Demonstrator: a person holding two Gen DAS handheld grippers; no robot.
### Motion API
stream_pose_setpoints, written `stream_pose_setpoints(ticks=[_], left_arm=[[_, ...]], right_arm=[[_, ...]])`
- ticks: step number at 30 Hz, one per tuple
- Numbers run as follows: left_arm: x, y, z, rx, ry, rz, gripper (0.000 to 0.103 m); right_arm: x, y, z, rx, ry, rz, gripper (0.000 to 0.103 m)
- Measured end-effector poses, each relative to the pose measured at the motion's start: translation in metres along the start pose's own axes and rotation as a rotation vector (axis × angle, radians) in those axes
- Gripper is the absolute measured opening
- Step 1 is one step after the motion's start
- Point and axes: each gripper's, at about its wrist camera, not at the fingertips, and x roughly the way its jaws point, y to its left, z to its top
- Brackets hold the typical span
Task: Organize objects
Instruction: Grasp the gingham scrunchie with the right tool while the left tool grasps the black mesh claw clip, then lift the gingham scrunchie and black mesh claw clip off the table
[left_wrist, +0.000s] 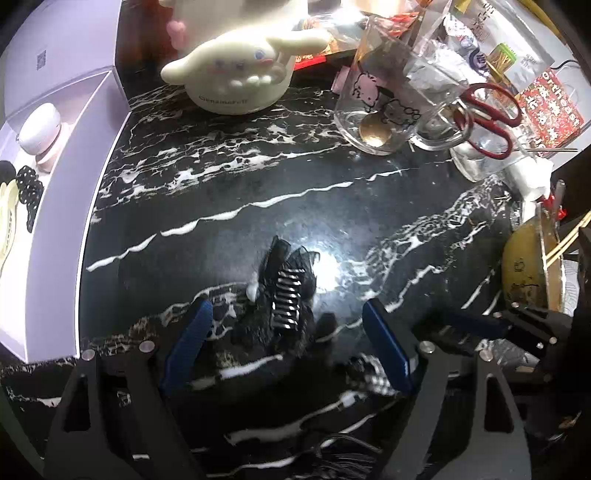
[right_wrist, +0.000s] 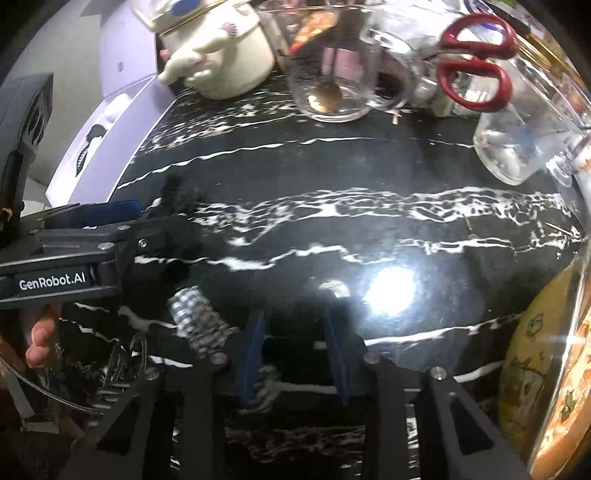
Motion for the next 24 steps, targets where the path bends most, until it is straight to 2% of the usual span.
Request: stream_pose_setpoints(ticks=[4,10,11,12,14,17,24], left_arm=[[0.008,0.000,0.002,0.012,0.004,0.012,0.083],[0.013,-0.002,0.005,0.031,-0.011,0.025,0.079],[0.012,-0.002,0.005,0.039,-0.020,0.036,0.071],[0.011,-0.003,0.005,0.049,-0.027,0.049,0.058],[0.009,-0.005,0.004,0.070,-0.031,0.047,0.048],[0.008,-0.003,0.001,0.079,-0.032,0.043,0.041],[0.002,0.001,-0.013,0.082,-0.026,0.059,0.041]], right_arm=[[-0.005,-0.008,0.002,0.024,-0.017,0.024,0.034],[-0.009,0.002,-0.002,-0.019,-0.001,0.075,0.034],[-0.009,0.005,-0.003,-0.030,-0.001,0.082,0.034],[-0.008,0.008,-0.003,-0.036,0.001,0.086,0.036],[-0.006,0.013,-0.004,-0.050,0.009,0.092,0.037],[-0.006,0.020,-0.006,-0.067,0.009,0.107,0.043],[-0.004,0.034,-0.013,-0.138,0.012,0.101,0.051]])
